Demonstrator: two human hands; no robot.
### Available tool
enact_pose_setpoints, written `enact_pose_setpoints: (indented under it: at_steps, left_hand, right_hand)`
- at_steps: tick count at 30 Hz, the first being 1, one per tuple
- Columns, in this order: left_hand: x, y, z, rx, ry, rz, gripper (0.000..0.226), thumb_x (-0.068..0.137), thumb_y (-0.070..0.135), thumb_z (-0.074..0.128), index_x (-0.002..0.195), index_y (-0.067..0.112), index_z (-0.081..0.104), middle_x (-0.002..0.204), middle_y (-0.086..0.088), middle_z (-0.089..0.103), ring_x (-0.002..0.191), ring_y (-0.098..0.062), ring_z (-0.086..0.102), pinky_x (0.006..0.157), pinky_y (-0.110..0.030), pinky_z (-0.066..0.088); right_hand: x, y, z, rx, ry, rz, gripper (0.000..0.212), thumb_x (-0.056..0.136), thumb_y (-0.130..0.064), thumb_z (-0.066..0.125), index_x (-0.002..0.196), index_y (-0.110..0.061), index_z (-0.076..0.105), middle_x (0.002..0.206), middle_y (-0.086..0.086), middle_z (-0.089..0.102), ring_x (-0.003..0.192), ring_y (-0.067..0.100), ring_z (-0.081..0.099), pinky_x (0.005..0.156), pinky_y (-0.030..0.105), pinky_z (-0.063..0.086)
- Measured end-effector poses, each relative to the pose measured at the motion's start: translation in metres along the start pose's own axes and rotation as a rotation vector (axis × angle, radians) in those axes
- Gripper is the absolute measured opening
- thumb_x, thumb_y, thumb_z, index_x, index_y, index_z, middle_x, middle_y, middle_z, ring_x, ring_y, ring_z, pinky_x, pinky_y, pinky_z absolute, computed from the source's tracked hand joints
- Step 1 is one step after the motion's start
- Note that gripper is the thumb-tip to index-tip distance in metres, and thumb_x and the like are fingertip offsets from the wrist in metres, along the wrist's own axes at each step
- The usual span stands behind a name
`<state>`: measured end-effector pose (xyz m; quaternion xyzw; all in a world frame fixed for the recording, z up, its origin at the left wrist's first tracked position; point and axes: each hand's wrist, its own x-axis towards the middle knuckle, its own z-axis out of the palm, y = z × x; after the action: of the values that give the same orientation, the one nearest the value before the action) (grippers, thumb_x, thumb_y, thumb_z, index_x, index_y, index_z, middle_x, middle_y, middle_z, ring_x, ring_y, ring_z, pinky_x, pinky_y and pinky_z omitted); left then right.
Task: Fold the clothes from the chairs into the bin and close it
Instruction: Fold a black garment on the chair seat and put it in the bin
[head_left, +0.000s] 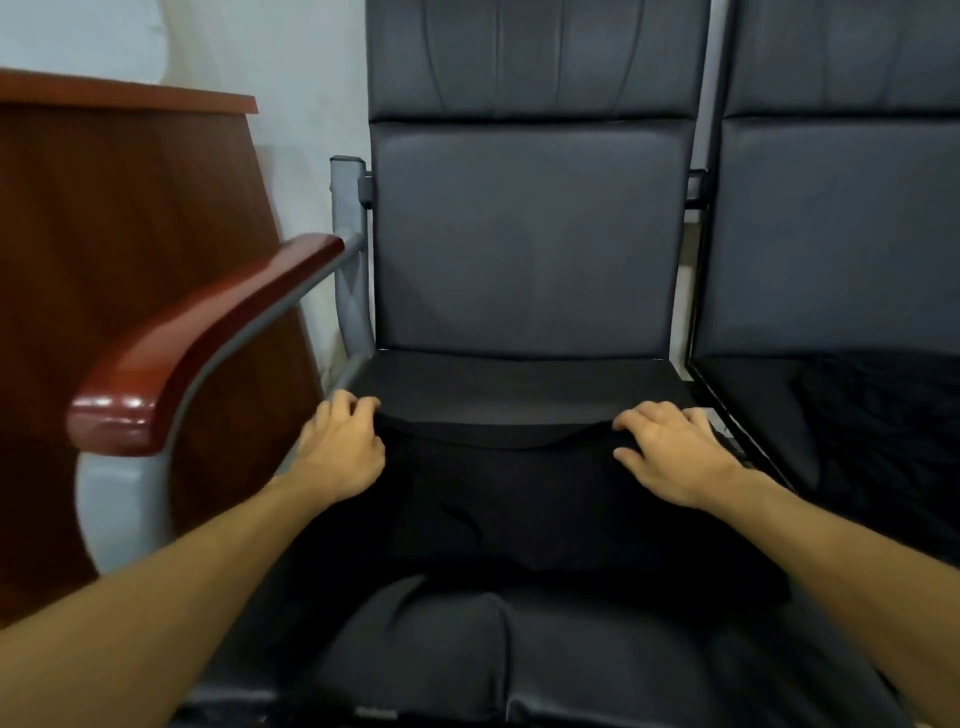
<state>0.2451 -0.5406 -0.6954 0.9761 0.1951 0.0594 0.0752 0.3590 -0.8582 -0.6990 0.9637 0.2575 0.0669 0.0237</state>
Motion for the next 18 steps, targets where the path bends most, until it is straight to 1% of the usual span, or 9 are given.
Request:
enact_pose_setpoints:
  at_steps: [3,5,7,9,11,14,18]
  left_hand:
    - [-0.033,0.007,-0.001,0.012,-0.048,0.039,0.059,0.093,0.017,0.05,0.148,0.015,0.028,0.147,-0.009,0.026,0.136,-0.031,0.026,0.112,-0.04,0.027]
    - [-0.056,0.011,0.001,-0.036,-0.105,0.036,0.06,0.092,0.014,0.048,0.148,0.013,0.026,0.147,-0.009,0.024,0.136,-0.03,0.026,0.111,-0.039,0.028]
    - [-0.079,0.012,0.008,-0.09,-0.167,0.017,0.058,0.095,0.013,0.045,0.149,0.01,0.024,0.148,-0.009,0.023,0.136,-0.028,0.026,0.11,-0.038,0.029]
    - [-0.097,0.012,0.015,-0.053,-0.207,0.038,0.057,0.098,0.016,0.042,0.15,0.007,0.022,0.151,-0.01,0.021,0.139,-0.028,0.025,0.112,-0.035,0.026]
    - [-0.108,0.008,0.02,0.012,-0.215,0.07,0.058,0.099,0.02,0.041,0.151,0.005,0.02,0.155,-0.01,0.019,0.144,-0.025,0.02,0.117,-0.032,0.019]
    - [-0.112,-0.002,0.017,0.115,-0.207,0.092,0.06,0.098,0.022,0.038,0.153,0.009,0.015,0.159,-0.006,0.013,0.148,-0.022,0.012,0.12,-0.032,0.011]
    - [-0.107,-0.018,0.007,0.189,-0.273,0.09,0.064,0.097,0.02,0.036,0.155,0.014,0.009,0.162,-0.003,0.005,0.149,-0.021,0.001,0.121,-0.036,0.003]
  right_hand:
    - [-0.023,-0.023,-0.011,0.058,-0.174,-0.11,0.049,0.098,-0.047,0.044,0.141,-0.026,0.039,0.144,-0.001,0.037,0.135,0.02,0.03,0.109,0.04,0.023]
    - [-0.041,-0.036,-0.016,0.102,-0.304,-0.149,0.054,0.098,-0.051,0.041,0.145,-0.026,0.033,0.149,-0.001,0.032,0.138,0.02,0.028,0.112,0.042,0.021]
    - [-0.056,-0.045,-0.015,0.123,-0.41,-0.15,0.06,0.098,-0.054,0.036,0.15,-0.025,0.026,0.155,-0.001,0.025,0.142,0.021,0.023,0.114,0.044,0.018]
    - [-0.068,-0.048,-0.01,0.156,-0.479,-0.111,0.063,0.1,-0.055,0.029,0.153,-0.024,0.017,0.16,-0.002,0.016,0.147,0.022,0.015,0.117,0.046,0.014]
    - [-0.079,-0.047,-0.004,0.176,-0.534,-0.07,0.062,0.101,-0.055,0.022,0.155,-0.025,0.012,0.162,-0.003,0.008,0.149,0.019,0.006,0.119,0.046,0.007]
    - [-0.09,-0.037,0.003,0.178,-0.571,-0.068,0.057,0.102,-0.052,0.014,0.154,-0.03,0.008,0.162,-0.009,-0.001,0.149,0.014,-0.004,0.12,0.043,-0.004]
    - [-0.095,-0.017,0.003,0.23,-0.556,-0.048,0.053,0.102,-0.049,0.009,0.153,-0.034,0.014,0.162,-0.011,0.003,0.149,0.009,-0.003,0.119,0.041,-0.007]
